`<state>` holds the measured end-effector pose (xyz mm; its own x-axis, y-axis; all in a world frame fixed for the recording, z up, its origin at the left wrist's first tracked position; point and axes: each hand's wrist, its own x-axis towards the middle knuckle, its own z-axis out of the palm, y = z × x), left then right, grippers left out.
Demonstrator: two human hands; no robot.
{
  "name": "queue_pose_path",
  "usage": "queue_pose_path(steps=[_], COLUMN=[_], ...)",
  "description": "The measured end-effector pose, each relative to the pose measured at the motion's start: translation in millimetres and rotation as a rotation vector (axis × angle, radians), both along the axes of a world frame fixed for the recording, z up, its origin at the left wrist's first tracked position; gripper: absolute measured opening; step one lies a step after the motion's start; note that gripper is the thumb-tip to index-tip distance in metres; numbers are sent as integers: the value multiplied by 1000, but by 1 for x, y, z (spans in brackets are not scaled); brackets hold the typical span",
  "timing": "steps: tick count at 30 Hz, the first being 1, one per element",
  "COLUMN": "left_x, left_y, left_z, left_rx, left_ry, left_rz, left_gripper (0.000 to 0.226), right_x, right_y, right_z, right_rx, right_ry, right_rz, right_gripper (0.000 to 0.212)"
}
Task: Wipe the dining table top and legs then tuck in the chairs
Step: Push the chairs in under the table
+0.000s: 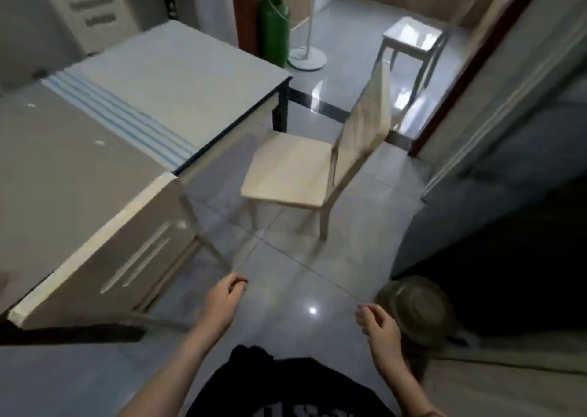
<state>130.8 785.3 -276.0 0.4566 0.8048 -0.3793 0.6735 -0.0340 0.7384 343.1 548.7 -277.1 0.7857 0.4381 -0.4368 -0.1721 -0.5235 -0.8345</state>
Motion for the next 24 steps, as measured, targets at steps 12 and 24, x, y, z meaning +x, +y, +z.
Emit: queue_pose_path(steps=[12,24], left_x=[48,172], left_y=[-32,79], left_z=[-28,-53], left_rx=[-286,-319], left_ry=[62,130], left_rz=[94,68], left_gripper=[20,22], right_x=[62,223], right_y=[-61,46], right_z=[-31,-32], right_rx=[-30,-100], right_ry=[155,53], right_rz=[-197,-159], right_gripper=[20,16])
